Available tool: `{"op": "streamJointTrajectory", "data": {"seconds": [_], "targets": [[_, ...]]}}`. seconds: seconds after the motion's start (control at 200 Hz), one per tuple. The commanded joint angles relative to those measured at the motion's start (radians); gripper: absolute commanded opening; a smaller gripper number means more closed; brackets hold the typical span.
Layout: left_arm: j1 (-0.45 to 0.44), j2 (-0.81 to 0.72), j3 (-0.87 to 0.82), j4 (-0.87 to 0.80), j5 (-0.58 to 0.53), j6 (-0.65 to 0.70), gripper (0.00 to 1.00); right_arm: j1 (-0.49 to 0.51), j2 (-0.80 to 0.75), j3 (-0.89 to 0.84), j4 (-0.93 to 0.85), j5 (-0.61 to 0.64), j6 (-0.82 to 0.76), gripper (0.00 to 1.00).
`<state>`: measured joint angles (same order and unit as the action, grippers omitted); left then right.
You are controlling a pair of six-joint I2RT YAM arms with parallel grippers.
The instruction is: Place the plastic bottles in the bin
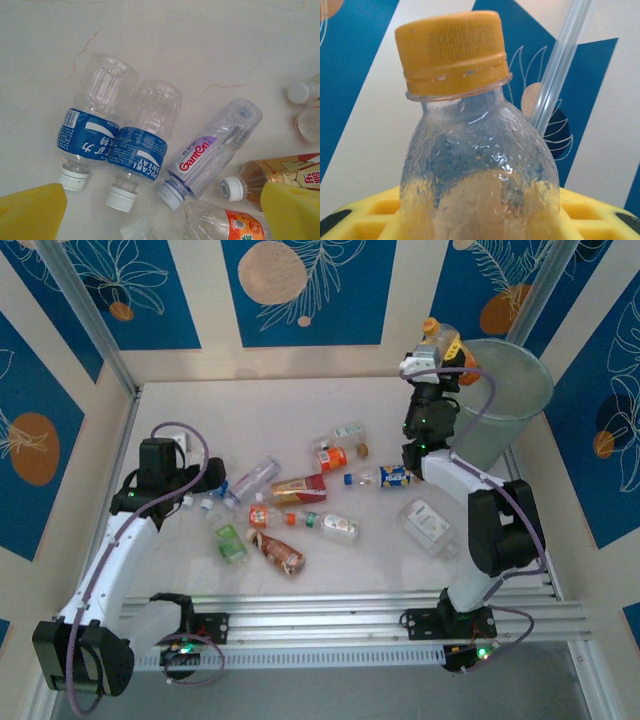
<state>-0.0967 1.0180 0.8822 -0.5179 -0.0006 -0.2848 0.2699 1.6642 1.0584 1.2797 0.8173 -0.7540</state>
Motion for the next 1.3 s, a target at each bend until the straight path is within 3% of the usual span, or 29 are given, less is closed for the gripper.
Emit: {"op": "streamJointTrajectory", "data": {"seconds": [0.0, 0.18, 0.34, 0.44, 0.565, 0.715, 0.94, 1.295], "targets": [[-0.008, -0.004, 0.011, -0.018, 0.000, 0.015, 1.00, -0.031, 0.040, 0.037, 0.052, -0.021, -0.022, 0.17], [-0.007, 0.008, 0.011, -0.021, 0.000, 0.014, 0.99, -0.061, 0.083, 0.063, 0.030, -0.042, -0.018, 0.18], [-0.008, 0.020, 0.015, -0.022, -0.007, 0.015, 0.99, -0.087, 0.101, 0.075, -0.011, 0.012, 0.046, 0.26], [-0.008, 0.022, 0.019, -0.025, -0.010, 0.016, 1.00, -0.117, 0.065, 0.040, -0.096, 0.032, 0.174, 0.41], [-0.008, 0.021, 0.024, -0.031, -0.019, 0.019, 0.99, -0.137, 0.021, 0.012, -0.178, 0.031, 0.262, 0.69], [-0.007, 0.017, 0.024, -0.033, -0.020, 0.018, 1.00, -0.145, -0.019, 0.018, -0.299, 0.021, 0.311, 0.83], [-0.008, 0.008, 0.022, -0.028, -0.010, 0.016, 1.00, -0.144, -0.137, 0.063, -0.720, -0.001, 0.567, 0.87], [-0.008, 0.018, 0.014, -0.016, 0.009, 0.012, 0.99, -0.144, -0.224, 0.061, -0.958, -0.188, 0.834, 0.87]]}}
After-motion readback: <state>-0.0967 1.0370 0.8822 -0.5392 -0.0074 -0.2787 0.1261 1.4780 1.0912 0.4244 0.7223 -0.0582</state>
